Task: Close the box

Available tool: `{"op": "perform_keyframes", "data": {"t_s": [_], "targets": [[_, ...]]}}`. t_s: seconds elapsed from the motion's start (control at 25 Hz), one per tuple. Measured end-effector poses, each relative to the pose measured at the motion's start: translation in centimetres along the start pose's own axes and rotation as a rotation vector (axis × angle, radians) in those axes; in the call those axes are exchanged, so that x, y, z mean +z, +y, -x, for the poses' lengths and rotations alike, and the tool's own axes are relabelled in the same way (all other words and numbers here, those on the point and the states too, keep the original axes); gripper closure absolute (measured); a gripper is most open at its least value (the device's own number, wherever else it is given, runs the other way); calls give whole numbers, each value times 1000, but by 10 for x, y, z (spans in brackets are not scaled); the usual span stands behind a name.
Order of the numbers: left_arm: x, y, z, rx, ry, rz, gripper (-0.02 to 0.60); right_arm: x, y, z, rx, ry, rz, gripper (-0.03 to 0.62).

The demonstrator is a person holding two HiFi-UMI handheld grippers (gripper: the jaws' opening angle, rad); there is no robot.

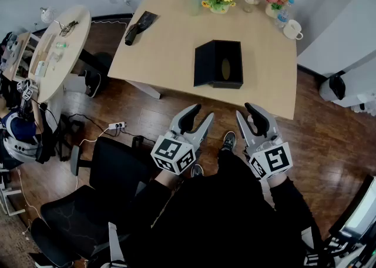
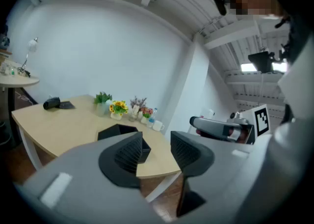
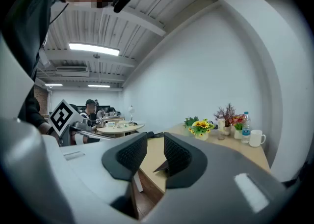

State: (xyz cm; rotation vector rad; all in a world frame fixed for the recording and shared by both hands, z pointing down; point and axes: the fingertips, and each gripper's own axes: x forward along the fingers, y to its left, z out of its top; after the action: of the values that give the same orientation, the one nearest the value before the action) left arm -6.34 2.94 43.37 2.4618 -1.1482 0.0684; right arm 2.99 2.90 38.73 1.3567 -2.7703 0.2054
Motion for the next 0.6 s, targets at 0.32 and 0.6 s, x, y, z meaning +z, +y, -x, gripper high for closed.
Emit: {"op": "perform_keyframes", "data": {"t_s": [0.32,0.6], "targets": [[-25,45,-113,-1,-57,507,419,-69,-116,-75,21,152,-94,513],[-66,109,-132,151,-31,572,420,-135,-154,-118,-27,303,-97,531]]}}
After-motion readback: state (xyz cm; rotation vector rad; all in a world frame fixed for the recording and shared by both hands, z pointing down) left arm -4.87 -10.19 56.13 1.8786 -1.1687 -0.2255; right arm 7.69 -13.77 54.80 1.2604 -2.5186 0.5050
